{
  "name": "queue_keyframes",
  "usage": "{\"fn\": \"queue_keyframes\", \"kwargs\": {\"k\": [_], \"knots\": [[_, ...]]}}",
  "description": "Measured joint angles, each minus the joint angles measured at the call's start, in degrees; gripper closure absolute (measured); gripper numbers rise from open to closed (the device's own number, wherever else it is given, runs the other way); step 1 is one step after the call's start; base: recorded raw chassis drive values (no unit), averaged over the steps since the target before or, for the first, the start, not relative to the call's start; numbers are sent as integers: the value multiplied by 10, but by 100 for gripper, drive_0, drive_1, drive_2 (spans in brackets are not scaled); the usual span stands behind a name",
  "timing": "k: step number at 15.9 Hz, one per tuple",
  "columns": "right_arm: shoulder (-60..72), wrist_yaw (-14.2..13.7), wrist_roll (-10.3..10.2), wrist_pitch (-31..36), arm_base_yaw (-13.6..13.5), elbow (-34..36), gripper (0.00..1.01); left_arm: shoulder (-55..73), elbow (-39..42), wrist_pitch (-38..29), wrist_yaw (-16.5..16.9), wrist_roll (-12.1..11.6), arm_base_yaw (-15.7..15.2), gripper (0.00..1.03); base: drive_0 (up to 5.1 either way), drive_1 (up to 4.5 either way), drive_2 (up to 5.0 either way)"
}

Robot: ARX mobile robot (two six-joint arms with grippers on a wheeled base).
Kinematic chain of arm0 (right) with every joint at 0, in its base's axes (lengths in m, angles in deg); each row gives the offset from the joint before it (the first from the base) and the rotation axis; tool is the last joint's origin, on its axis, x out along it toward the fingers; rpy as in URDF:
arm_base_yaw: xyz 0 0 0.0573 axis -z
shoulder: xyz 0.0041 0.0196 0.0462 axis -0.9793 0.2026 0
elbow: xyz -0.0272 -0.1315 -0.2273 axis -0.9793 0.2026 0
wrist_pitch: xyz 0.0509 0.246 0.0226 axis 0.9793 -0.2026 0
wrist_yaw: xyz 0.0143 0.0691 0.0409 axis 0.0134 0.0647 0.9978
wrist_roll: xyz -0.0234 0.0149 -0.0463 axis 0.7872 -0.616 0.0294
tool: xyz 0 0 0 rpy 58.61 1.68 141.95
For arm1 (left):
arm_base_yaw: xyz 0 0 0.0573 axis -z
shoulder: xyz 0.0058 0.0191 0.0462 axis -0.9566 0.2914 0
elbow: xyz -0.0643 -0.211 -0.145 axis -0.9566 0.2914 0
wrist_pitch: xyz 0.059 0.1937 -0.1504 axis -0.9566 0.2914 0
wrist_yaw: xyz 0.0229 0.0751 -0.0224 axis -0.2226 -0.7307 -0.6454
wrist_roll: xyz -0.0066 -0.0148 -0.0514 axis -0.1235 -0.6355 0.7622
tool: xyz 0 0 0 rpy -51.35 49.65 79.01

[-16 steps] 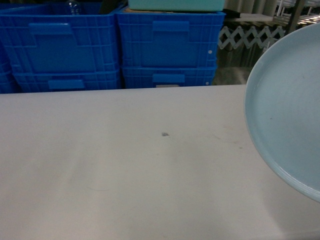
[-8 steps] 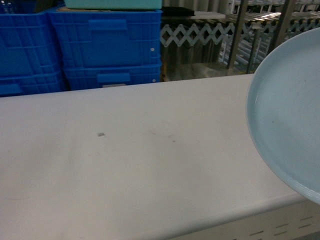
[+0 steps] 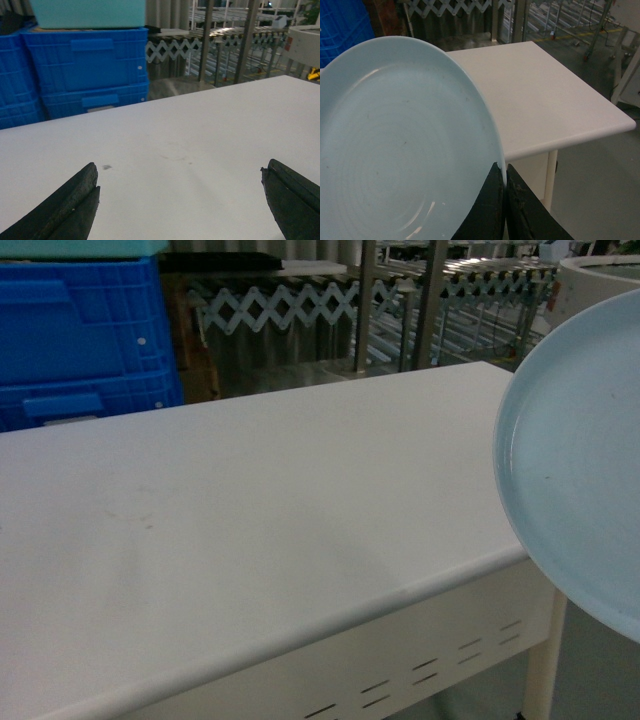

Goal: Place blue tray on left shelf second layer neatly

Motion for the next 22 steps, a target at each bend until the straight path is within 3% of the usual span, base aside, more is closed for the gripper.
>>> {"fn": "queue_keyframes", "kwargs": {"k": [3, 7, 22], "knots": [[0, 0, 0, -1, 0, 0, 99, 0, 0, 0, 1, 0, 0, 5, 295, -358, -358], [0, -1, 0, -3, 3, 0, 99, 0, 0, 0, 1, 0, -1, 5, -157, -157, -157], [0, 2, 0, -1, 0, 0, 99, 0, 0, 0, 0, 0, 0, 5, 216, -125, -580]]}}
